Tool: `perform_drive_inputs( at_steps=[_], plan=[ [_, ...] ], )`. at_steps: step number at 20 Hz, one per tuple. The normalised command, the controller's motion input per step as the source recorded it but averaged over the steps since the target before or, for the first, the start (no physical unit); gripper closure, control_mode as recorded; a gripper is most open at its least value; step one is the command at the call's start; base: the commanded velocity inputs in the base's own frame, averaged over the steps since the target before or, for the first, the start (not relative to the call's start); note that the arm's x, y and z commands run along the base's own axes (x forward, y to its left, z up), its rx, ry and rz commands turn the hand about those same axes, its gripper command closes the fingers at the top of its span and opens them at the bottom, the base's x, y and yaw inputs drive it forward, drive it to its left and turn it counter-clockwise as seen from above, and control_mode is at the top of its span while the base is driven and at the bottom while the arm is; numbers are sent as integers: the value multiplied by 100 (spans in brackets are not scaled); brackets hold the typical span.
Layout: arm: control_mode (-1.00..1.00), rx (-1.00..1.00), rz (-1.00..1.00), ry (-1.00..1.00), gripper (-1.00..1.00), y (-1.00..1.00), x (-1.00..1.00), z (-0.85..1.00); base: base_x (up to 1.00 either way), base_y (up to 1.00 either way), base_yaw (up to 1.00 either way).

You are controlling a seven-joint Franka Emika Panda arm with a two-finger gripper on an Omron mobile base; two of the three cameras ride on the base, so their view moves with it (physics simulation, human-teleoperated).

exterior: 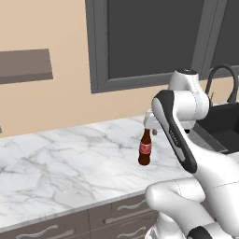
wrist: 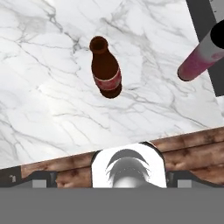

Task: Place the large bottle from the dining counter next to the other large bottle outside the sink, and place the small bottle from the dining counter next to the other small bottle inside the sink.

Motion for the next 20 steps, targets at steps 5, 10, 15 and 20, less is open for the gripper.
perform_drive_inputs(
  at_steps=[5,10,15,20],
  plan=[
    [100,0,0,0,-100,0,0,0,-7,0,0],
    [100,0,0,0,-100,0,0,0,-100,-1,-15],
    [100,0,0,0,-100,0,0,0,-61,-14,-52],
    [100,0,0,0,-100,0,0,0,0,-34,-84]
  ],
)
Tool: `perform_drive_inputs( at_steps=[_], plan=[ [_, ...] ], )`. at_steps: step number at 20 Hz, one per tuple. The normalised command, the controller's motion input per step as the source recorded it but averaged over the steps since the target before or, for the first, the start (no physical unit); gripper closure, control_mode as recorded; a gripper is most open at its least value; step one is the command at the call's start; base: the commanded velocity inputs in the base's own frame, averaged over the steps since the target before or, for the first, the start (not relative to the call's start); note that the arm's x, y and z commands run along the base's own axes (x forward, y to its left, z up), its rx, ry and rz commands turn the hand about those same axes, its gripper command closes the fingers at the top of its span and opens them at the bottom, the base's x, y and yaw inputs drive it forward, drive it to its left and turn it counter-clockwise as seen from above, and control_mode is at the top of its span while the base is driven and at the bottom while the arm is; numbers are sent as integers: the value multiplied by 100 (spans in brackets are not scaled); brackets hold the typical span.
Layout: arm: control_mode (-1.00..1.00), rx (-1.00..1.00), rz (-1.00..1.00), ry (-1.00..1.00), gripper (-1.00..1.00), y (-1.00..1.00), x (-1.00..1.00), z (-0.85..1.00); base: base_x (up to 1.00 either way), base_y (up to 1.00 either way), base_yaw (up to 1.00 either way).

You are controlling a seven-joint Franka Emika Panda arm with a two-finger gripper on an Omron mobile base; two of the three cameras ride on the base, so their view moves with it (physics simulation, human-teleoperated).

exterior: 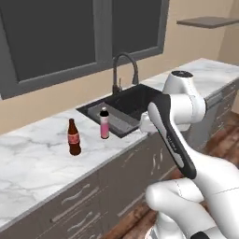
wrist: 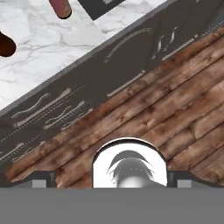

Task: Place the large bottle from the dining counter next to the other large bottle outside the sink, and place the small bottle from the dining counter next to the other small bottle inside the sink.

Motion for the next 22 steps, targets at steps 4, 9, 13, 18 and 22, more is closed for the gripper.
perform_drive_inputs(
  at_steps=[4,9,13,18,22],
  plan=[
    [100,0,0,0,-100,0,0,0,1,-38,-86],
    [100,0,0,0,-100,0,0,0,13,-66,-79],
    [100,0,0,0,-100,0,0,0,38,-66,-66],
    [100,0,0,0,-100,0,0,0,98,-31,-24],
    [100,0,0,0,-100,0,0,0,100,-9,0]
  ],
)
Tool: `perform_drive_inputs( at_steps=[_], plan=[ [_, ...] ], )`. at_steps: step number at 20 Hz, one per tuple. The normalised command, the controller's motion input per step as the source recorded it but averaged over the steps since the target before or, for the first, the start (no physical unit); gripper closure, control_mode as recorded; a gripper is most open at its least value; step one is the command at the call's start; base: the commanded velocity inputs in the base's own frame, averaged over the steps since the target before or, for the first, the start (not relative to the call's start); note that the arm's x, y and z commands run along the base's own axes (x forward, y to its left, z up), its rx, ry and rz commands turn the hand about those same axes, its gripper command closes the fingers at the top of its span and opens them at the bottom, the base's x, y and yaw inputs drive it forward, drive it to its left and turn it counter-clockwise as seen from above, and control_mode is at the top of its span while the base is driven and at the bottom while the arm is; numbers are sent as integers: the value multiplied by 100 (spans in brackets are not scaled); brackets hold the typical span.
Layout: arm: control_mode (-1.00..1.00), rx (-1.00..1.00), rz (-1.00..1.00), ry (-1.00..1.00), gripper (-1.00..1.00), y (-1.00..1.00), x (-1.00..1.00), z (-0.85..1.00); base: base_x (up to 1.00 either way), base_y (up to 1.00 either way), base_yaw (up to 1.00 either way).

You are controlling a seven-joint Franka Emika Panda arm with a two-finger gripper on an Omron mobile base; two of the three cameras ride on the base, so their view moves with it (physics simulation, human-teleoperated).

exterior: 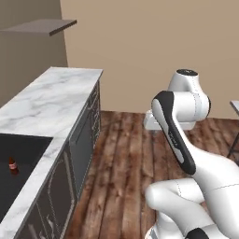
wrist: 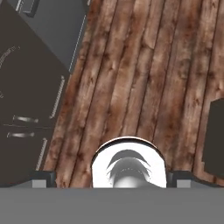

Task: Place the large bottle from the dining counter next to the other large bottle outside the sink, and place the small bottle from the dining counter next to the other small bottle inside the sink.

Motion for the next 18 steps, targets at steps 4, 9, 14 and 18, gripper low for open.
perform_drive_inputs(
  at_steps=[4,9,14,18],
  plan=[
    [100,0,0,0,-100,0,0,0,100,-32,0],
    [100,0,0,0,-100,0,0,0,100,-46,-4],
    [100,0,0,0,-100,0,0,0,100,-32,-4],
    [100,0,0,0,-100,0,0,0,100,-34,-3]
  ],
)
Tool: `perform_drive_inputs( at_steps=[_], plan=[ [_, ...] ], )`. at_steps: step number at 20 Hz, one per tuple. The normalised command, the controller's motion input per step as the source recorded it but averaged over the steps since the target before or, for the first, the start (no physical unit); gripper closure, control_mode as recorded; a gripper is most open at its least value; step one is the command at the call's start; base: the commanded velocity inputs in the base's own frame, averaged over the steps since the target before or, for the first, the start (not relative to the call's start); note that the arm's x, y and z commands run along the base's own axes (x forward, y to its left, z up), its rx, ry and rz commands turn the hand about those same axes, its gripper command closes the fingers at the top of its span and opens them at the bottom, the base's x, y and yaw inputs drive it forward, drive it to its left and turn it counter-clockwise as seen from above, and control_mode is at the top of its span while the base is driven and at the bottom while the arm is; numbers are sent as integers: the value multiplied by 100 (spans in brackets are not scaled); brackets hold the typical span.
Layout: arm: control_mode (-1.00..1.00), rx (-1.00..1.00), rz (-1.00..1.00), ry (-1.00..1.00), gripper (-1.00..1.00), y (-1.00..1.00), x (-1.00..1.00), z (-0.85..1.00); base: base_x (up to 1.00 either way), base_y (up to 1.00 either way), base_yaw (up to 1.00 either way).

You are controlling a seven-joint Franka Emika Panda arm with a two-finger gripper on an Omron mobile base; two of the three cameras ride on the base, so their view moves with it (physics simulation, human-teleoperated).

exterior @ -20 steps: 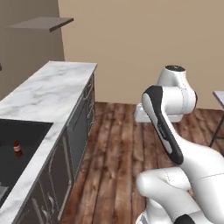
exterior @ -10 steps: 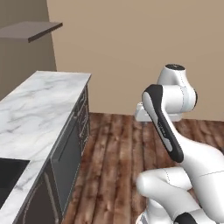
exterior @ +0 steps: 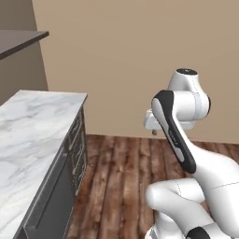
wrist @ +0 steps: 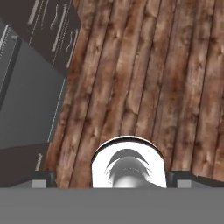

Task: Place the large bottle from the dining counter next to the other large bottle outside the sink, and place the small bottle from the dining counter next to the other small bottle inside the sink.

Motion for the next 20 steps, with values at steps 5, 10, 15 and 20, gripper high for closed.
perform_drive_inputs(
  at_steps=[5,10,15,20],
  plan=[
    [100,0,0,0,-100,0,0,0,100,-14,0],
    [100,0,0,0,-100,0,0,0,100,-23,-1],
    [100,0,0,0,-100,0,0,0,84,-60,-40],
    [100,0,0,0,-100,0,0,0,41,-51,-72]
  ],
)
